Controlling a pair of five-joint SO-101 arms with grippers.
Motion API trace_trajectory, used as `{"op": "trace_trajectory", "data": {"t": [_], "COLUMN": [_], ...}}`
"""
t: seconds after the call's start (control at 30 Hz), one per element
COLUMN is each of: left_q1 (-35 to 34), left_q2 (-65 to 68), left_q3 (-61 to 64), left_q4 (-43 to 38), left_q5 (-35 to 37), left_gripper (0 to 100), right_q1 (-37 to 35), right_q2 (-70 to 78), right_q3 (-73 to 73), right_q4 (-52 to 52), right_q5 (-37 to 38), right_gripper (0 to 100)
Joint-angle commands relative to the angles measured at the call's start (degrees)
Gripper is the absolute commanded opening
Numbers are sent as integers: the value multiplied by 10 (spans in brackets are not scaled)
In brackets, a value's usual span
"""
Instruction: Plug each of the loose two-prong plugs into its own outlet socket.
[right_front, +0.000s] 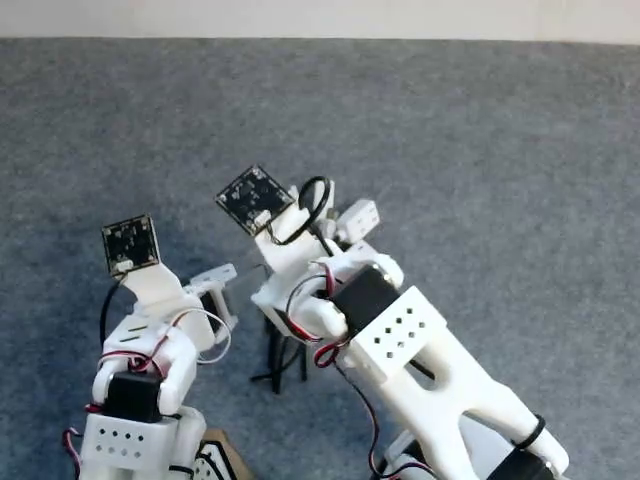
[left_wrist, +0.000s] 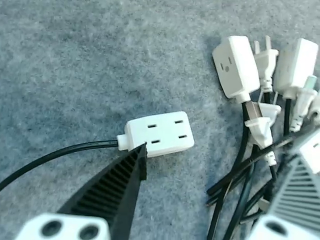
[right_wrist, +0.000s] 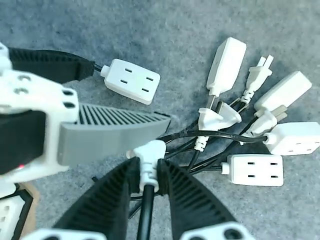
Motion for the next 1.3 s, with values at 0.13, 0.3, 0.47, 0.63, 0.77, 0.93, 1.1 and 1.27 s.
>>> {"op": "trace_trajectory", "data": {"t": [0.13,0.3,0.47,0.63,0.77,0.93,1.1,1.27], "left_q1": [36,-22,-77,-156,-255,-399,-519,-619], "left_q2": [4,4,20,207,445,718,902,1057], "left_q3": [7,-29,-122,-323,-530,-784,-978,-1111], "left_q4": [-1,-2,20,66,95,124,125,121], "left_q5": [-24,-24,-23,-21,-25,-26,-33,-38], "left_gripper": [403,403,403,403,403,406,406,406], "right_q1": [29,42,42,42,42,42,42,40], "right_q2": [-22,-20,-20,-20,-20,-19,24,134], "right_q3": [-46,-27,-10,-12,-11,-13,-22,-104], "right_q4": [-2,0,-2,-2,-2,-3,-29,-29], "right_q5": [5,29,42,53,55,55,51,49], "right_gripper": [5,5,5,5,5,5,5,5]}}
